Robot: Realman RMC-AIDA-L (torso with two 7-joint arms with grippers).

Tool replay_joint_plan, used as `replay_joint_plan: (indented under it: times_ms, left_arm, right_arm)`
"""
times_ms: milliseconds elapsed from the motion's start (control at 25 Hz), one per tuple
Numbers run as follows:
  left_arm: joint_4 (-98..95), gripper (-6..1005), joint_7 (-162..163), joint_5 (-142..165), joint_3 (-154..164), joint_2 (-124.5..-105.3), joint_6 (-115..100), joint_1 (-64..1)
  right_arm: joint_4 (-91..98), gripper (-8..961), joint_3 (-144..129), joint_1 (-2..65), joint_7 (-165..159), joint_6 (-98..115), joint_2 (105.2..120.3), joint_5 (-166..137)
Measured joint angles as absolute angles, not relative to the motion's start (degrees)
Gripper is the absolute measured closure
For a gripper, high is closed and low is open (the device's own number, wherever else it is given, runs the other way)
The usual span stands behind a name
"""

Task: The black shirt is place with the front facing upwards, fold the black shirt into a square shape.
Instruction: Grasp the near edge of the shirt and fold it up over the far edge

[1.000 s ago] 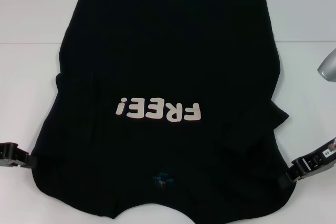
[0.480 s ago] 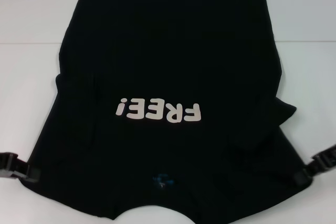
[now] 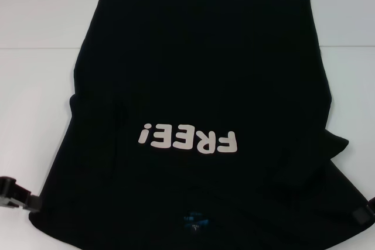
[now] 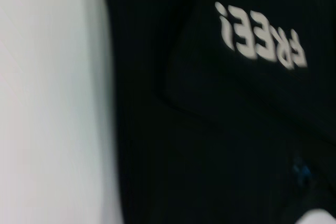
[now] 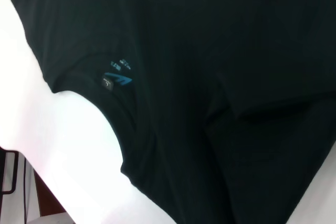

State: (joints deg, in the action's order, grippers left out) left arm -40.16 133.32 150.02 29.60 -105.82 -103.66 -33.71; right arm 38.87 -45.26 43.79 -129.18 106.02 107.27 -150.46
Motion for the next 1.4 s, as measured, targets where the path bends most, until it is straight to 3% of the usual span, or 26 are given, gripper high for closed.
replay_joint_plan:
  times_ms: [280, 520, 840, 1040, 1280, 1400]
  left_arm:
    - [-40.5, 933, 137.5, 152.1, 29.9, -105.76, -101.5, -33.4]
    - [-41.9, 832, 139.0, 152.8, 29.1, -106.16, -98.4, -33.0]
    - [-41.2, 599, 140.3, 153.6, 29.4, -106.66, -93.7, -32.4]
    - [-40.5, 361, 140.7, 155.7, 29.5, -107.48, -91.0, -32.5]
    - [-40.1, 174, 140.3, 155.6, 29.4, -107.65, -90.9, -32.7]
    - [-39.9, 150, 140.2, 155.3, 29.3, -107.73, -91.3, -32.7]
  right_arm:
    - [38.8, 899, -45.3, 43.7, -129.2, 105.2, 107.68, -150.6]
    - [38.8, 899, -45.2, 43.6, -129.4, 104.8, 107.81, -150.5]
    - [38.8, 900, -45.0, 43.4, -129.4, 104.5, 108.01, -150.5]
    - [38.6, 900, -45.0, 43.4, -129.3, 104.1, 108.18, -150.5]
    - [38.6, 899, -45.0, 43.4, -129.3, 104.0, 108.19, -150.6]
    - [38.6, 899, -45.0, 43.4, -129.3, 104.0, 108.19, -150.6]
